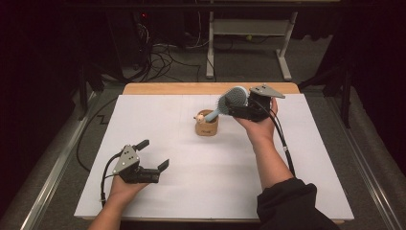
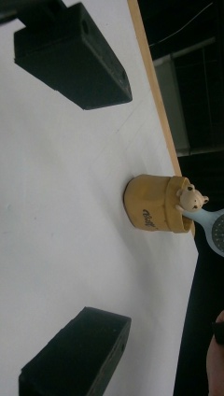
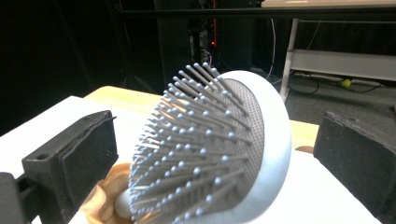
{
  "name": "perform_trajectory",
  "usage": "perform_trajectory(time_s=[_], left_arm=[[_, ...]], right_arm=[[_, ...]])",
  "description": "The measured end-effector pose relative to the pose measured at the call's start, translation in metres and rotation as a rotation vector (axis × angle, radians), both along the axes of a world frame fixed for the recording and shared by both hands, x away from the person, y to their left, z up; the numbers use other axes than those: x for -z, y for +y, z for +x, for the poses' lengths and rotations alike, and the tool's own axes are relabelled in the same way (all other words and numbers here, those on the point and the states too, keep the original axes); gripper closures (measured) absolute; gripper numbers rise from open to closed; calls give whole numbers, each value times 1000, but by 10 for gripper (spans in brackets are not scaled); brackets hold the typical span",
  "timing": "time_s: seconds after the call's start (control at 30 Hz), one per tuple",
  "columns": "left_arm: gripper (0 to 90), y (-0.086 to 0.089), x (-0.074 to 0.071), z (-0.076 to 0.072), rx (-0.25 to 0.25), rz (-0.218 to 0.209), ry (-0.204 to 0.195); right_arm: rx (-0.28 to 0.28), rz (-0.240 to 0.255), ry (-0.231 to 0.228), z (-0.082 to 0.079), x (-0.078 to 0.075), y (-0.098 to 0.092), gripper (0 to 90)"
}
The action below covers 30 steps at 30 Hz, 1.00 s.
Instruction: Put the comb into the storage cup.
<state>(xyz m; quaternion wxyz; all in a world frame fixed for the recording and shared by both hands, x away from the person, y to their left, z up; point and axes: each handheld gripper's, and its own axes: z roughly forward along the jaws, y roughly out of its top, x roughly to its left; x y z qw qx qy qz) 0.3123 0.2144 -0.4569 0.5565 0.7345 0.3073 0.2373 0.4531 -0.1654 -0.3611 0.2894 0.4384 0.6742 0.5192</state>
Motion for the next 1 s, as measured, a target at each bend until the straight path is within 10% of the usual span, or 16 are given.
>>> perform_trajectory(time_s=[0.57, 1.0], left_arm=[[0, 9, 2, 4, -30, -32, 33], [0, 14, 2, 4, -43, -17, 39]], right_arm=[[-40, -69, 10, -41, 53, -20, 5], [-37, -96, -31, -104, 80, -59, 6]])
